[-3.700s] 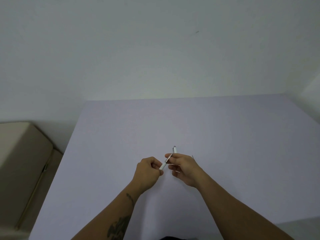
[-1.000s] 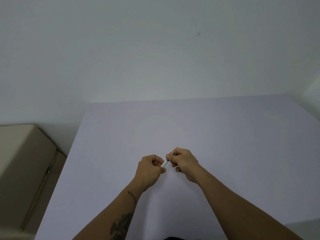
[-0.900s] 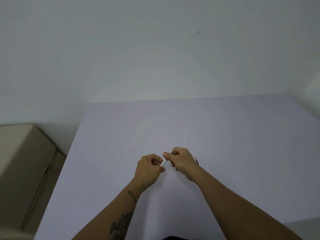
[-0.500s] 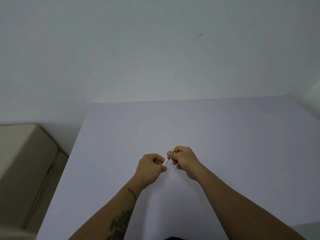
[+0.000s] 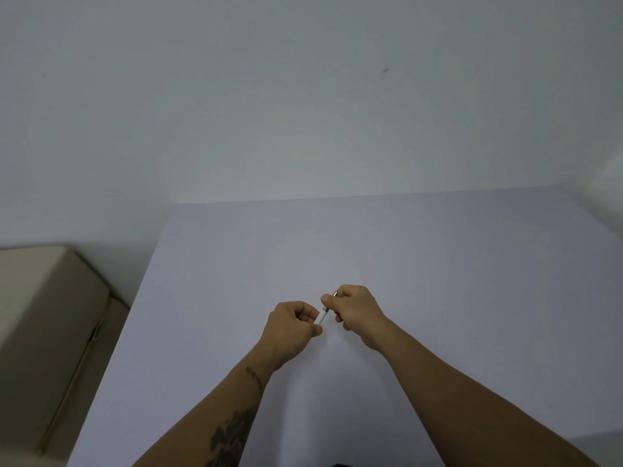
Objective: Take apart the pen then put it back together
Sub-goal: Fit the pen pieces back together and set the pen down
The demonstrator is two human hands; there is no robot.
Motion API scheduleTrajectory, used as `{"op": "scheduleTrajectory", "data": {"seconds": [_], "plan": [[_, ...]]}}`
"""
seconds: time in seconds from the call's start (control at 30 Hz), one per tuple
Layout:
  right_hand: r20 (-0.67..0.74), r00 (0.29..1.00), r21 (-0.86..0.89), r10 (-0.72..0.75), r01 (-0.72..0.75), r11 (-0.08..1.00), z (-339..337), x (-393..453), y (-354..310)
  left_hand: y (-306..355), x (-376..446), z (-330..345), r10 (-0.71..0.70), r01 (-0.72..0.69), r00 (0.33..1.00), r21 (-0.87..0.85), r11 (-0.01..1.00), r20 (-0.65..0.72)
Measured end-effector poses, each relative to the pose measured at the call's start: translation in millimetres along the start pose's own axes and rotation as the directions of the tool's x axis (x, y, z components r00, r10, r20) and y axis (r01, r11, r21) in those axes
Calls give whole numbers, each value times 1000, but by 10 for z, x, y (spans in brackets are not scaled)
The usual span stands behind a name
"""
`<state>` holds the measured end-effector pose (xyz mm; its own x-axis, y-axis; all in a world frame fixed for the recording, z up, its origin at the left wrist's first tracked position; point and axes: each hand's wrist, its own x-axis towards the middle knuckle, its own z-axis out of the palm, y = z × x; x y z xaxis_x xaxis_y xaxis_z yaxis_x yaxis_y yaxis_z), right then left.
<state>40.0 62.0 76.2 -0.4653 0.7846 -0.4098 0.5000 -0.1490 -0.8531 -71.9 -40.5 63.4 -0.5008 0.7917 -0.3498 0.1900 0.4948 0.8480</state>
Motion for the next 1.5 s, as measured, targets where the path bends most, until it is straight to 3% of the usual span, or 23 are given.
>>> {"op": "scheduleTrajectory", "data": {"seconds": [0.13, 0.27, 0.53, 0.7, 0.77, 1.03, 1.27, 1.5], "plan": [[20, 1000, -66, 18, -17, 998, -1, -6, -5, -24, -8, 2, -11, 11, 1000, 14, 1000, 7], [153, 986, 112, 70, -87, 990, -82, 2, -26, -27, -4, -16, -18, 18, 1000, 2, 1000, 1], [-51, 998, -140, -35, 28, 990, 25, -4, 15, -16, -8, 0, -21, 21, 1000, -21, 1000, 2], [111, 992, 131, 52, -66, 989, -27, -13, -3, -12, -14, -29, -21, 21, 1000, -20, 1000, 3], [121, 992, 160, 35, -55, 986, -34, -5, 10, -5, -17, -29, -19, 19, 1000, -32, 999, 3], [-114, 991, 2, -74, 75, 997, 62, -1, 46, 14, 4, -1, 16, -18, 999, -46, 999, -40], [119, 993, 263, 29, -60, 963, -45, 6, -21, -17, 25, -53, -4, 2, 999, -49, 999, -47], [-4, 1000, 82, -15, 15, 997, 7, 50, 6, -32, 19, -2, -5, 3, 999, -50, 999, -46]]}}
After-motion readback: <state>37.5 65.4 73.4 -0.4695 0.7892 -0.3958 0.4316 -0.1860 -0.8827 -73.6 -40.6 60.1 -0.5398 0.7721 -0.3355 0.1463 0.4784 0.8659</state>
